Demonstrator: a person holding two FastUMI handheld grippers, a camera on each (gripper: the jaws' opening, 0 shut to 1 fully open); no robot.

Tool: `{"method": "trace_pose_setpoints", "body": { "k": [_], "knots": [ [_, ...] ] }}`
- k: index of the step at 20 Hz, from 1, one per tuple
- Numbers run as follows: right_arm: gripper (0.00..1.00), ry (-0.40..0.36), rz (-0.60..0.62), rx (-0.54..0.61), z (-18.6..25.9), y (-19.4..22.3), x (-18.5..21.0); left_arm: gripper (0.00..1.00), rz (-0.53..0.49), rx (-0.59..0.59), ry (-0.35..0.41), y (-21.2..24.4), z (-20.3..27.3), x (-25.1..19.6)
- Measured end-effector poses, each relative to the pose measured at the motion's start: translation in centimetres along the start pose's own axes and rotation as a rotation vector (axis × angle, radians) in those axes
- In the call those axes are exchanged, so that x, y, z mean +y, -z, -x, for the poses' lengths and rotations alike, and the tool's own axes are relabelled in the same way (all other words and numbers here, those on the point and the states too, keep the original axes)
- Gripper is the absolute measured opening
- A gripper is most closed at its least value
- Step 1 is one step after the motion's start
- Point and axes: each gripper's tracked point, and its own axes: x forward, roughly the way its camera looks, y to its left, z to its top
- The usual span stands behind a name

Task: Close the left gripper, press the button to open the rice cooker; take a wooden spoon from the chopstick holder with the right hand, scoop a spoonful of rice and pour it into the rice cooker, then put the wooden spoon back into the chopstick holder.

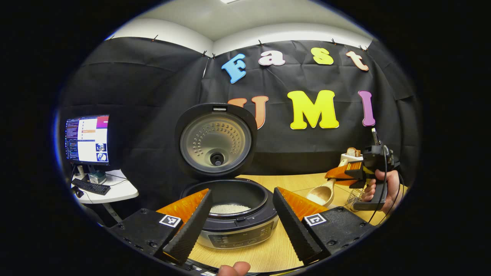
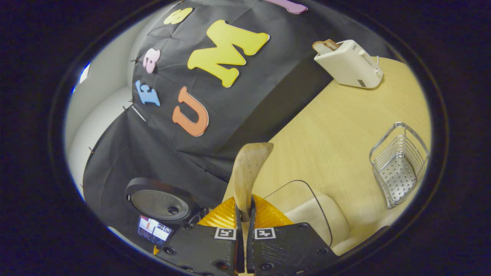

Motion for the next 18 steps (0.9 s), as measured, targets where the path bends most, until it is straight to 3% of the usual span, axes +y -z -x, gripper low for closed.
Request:
{"method": "trace_pose_setpoints", "body": {
  "k": [10, 18],
  "knots": [
    [0.02, -0.145, 0.027, 0.021, -1.7, -0.3, 11.5, 1.0, 0.014, 0.01, -0.004, 0.4, -0.2, 1.0],
    [0.02, -0.181, 0.258, 0.059, -7.2, 4.8, 20.5, 1.0, 0.041, 0.01, -0.03, 0.5, 0.2, 3.0]
  ]
}}
